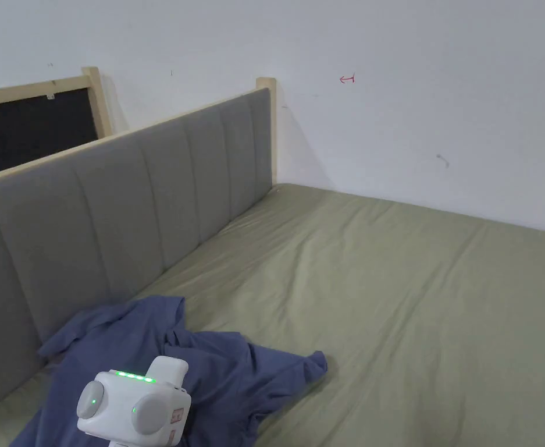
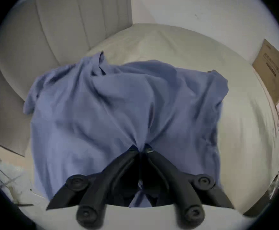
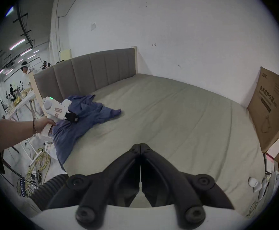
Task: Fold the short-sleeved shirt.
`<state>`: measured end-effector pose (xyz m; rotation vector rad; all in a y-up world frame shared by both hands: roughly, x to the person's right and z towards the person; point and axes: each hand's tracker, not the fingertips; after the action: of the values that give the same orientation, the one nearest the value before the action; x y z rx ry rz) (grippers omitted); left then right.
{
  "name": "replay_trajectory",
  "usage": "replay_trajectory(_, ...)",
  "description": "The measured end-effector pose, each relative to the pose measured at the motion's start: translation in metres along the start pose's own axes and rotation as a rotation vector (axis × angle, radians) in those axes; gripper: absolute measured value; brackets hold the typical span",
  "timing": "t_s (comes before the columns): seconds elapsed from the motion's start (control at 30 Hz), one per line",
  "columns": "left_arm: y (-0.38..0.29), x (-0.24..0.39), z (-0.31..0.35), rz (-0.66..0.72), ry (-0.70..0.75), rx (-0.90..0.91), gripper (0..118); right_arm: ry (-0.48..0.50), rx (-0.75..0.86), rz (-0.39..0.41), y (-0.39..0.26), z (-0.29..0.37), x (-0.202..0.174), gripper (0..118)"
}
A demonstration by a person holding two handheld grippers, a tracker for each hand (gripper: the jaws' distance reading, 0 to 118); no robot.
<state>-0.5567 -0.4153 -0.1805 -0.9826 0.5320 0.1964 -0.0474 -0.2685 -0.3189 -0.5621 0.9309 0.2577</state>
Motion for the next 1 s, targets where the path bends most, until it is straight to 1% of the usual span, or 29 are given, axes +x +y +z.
replay_trajectory(0.1,0.003,-0.004,0.038,0.002,-0.015,0.075,1,0.003,0.02,-0.013,0.0,0.005,0.005,0)
replay_trajectory(0.17,0.012,-0.01,0.067,0.029,-0.024,0.153,1,0.002,0.029,-0.03,0.0,0.009,0.01,0)
replay_trajectory(0.27,0.033,-0.013,0.124,0.033,-0.005,0.29,1,-0.005,0.051,-0.077,0.001,0.019,0.018,0)
replay_trajectory(0.37,0.059,-0.012,0.177,0.028,-0.018,0.404,1,-0.016,0.094,-0.127,-0.001,0.033,0.031,0)
replay_trajectory(0.4,0.069,-0.005,0.2,0.015,-0.02,0.46,1,-0.025,0.112,-0.143,-0.001,0.039,0.035,0)
replay_trajectory(0.47,0.084,0.016,0.242,-0.014,-0.091,0.561,1,-0.043,0.151,-0.174,-0.003,0.054,0.044,0)
replay_trajectory(0.53,0.101,0.048,0.283,-0.085,-0.19,0.644,1,-0.073,0.187,-0.196,-0.007,0.07,0.05,0)
replay_trajectory(0.6,0.115,0.09,0.314,-0.17,-0.243,0.695,1,-0.12,0.218,-0.218,-0.013,0.09,0.057,0)
replay_trajectory(0.63,0.122,0.109,0.326,-0.191,-0.291,0.713,1,-0.138,0.228,-0.23,-0.017,0.099,0.059,0)
replay_trajectory(0.7,0.133,0.149,0.346,-0.213,-0.422,0.714,1,-0.179,0.245,-0.262,-0.024,0.119,0.065,0)
replay_trajectory(0.8,0.147,0.217,0.359,-0.253,-0.6,0.649,1,-0.194,0.26,-0.301,-0.033,0.15,0.075,0)
replay_trajectory(0.83,0.149,0.239,0.359,-0.272,-0.645,0.626,1,-0.227,0.274,-0.311,-0.036,0.161,0.078,0)
replay_trajectory(0.87,0.153,0.251,0.351,-0.296,-0.673,0.601,1,-0.254,0.288,-0.318,-0.038,0.172,0.08,0)
replay_trajectory(0.93,0.153,0.296,0.337,-0.343,-0.718,0.53,1,-0.277,0.305,-0.327,-0.043,0.189,0.087,0)
replay_trajectory(1.0,0.152,0.339,0.309,-0.373,-0.761,0.399,1,-0.305,0.309,-0.332,-0.047,0.201,0.095,0)
